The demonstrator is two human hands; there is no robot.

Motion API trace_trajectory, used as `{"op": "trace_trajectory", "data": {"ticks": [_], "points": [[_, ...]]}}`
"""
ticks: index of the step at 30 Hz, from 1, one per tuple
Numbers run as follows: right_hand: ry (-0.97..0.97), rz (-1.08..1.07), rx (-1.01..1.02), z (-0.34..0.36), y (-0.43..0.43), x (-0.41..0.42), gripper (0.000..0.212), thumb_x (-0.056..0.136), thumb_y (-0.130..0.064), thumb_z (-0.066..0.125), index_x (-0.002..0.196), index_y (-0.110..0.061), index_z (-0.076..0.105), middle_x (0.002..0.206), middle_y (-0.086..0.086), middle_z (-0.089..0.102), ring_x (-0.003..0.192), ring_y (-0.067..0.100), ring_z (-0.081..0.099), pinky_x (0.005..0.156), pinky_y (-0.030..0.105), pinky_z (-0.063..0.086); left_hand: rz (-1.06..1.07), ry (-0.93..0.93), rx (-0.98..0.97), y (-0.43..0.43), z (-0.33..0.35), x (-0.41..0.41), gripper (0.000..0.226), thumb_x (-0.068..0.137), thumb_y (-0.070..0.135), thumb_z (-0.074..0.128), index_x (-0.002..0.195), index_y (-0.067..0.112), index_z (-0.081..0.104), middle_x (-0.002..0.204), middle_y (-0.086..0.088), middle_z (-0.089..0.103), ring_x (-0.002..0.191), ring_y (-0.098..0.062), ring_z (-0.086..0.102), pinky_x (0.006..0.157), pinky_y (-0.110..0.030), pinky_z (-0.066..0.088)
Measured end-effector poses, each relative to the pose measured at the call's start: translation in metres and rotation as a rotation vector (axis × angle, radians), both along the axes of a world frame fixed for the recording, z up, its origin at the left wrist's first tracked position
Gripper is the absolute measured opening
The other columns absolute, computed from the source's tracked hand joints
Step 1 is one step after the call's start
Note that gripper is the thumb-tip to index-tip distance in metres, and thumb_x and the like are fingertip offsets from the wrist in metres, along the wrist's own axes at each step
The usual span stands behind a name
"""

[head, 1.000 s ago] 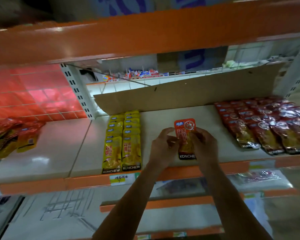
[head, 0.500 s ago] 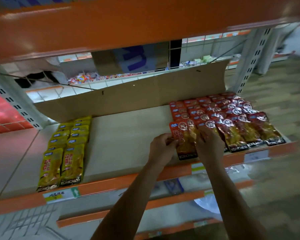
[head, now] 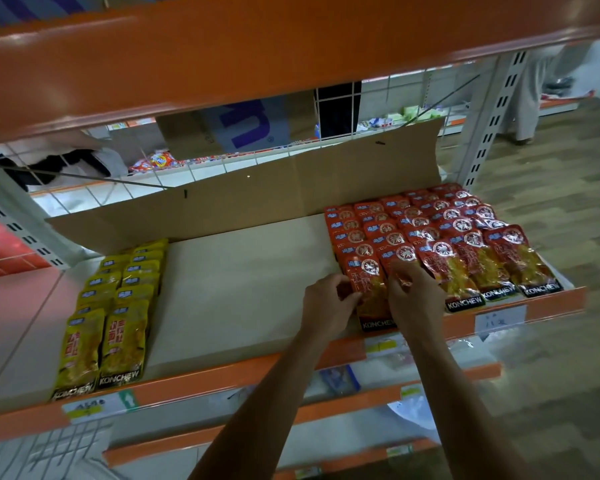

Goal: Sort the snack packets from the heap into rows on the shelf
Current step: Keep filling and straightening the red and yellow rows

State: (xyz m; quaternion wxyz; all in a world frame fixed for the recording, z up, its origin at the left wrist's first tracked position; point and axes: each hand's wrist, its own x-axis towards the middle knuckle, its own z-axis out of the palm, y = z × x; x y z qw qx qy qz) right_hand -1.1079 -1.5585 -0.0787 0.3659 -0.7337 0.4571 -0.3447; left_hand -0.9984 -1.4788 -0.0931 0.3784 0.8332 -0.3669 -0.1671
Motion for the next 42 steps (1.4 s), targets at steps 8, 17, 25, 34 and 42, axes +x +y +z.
{"op": "trace_trajectory", "data": {"ticks": [8, 17, 25, 34, 42], "points": [[0.024, 0.032, -0.040, -0.001, 0.002, 0.002, 0.023, 0.091, -0.009, 0.059, 0.113, -0.009, 0.066, 0.106, 0.009, 0.067, 0.087, 0.018, 0.059, 0.075, 0.030, 0.049, 0.036, 0.000, -0.009, -0.002, 0.002, -0.003, 0.052, 0.084, 0.030, 0.072, 0.130, 0.019, 0.052, 0.112, -0.002, 0.069, 0.099, -0.014, 0.066, 0.088, -0.027, 0.051], [0.062, 0.034, -0.104, 0.002, 0.008, 0.011, 0.030, 0.089, -0.004, 0.059, 0.118, -0.010, 0.065, 0.112, 0.009, 0.068, 0.099, 0.023, 0.062, 0.081, 0.032, 0.049, 0.061, -0.039, -0.014, 0.004, 0.003, -0.005, 0.043, 0.088, 0.035, 0.067, 0.126, 0.019, 0.057, 0.106, 0.001, 0.071, 0.093, -0.011, 0.066, 0.081, -0.020, 0.047], [0.132, 0.223, -0.201, 0.006, 0.062, 0.062, 0.030, 0.090, -0.007, 0.056, 0.118, -0.012, 0.064, 0.117, 0.006, 0.065, 0.110, 0.026, 0.057, 0.090, 0.031, 0.042, 0.096, -0.263, -0.020, 0.059, 0.017, 0.032, 0.023, 0.093, 0.025, 0.058, 0.114, 0.019, 0.066, 0.105, 0.001, 0.070, 0.092, -0.014, 0.065, 0.085, -0.025, 0.050], [0.120, 0.444, -0.198, 0.008, 0.199, 0.153, 0.034, 0.089, -0.010, 0.057, 0.122, -0.014, 0.063, 0.125, 0.004, 0.063, 0.119, 0.024, 0.052, 0.098, 0.027, 0.036, 0.273, -0.393, -0.011, 0.208, 0.026, 0.111, 0.025, 0.088, 0.015, 0.061, 0.112, 0.012, 0.067, 0.110, -0.008, 0.067, 0.104, -0.027, 0.059, 0.084, -0.035, 0.047], [0.056, 0.512, -0.287, 0.012, 0.338, 0.232, 0.023, 0.084, -0.006, 0.062, 0.106, -0.007, 0.069, 0.107, 0.013, 0.069, 0.101, 0.034, 0.060, 0.088, 0.033, 0.042, 0.343, -0.505, 0.038, 0.358, 0.030, 0.189, 0.034, 0.084, 0.018, 0.064, 0.117, 0.012, 0.064, 0.116, -0.011, 0.065, 0.110, -0.035, 0.055, 0.089, -0.042, 0.048]]}}
